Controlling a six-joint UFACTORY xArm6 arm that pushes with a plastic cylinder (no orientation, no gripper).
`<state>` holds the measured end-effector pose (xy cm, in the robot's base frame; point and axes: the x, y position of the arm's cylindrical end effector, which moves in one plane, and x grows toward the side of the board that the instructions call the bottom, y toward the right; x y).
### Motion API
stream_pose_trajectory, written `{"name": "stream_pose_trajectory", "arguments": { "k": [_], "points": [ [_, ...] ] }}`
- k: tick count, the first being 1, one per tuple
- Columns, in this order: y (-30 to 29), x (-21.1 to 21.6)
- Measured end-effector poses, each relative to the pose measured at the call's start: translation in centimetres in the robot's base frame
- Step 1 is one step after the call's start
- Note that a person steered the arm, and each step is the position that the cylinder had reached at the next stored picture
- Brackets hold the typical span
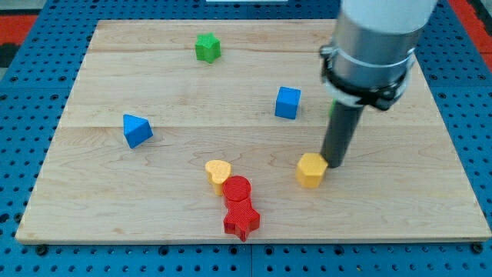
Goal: Slide the triangle to the left of the yellow heart
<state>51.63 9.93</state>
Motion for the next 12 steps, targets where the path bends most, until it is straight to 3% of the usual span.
{"name": "stream_pose_trajectory", "arguments": {
  "k": [1, 2, 3, 4, 5, 6, 8, 9, 10, 12],
  "points": [
    [-2.4, 2.0],
    [4.8, 5.5],
    [4.3, 10.2],
    [-0.1, 10.3],
    [-12.2, 10.2],
    [-16.1, 10.2],
    [-16.0, 7.8],
    [-25.5, 5.6],
    [-27.6, -3.4],
    [-30.0, -11.9]
  ]
}}
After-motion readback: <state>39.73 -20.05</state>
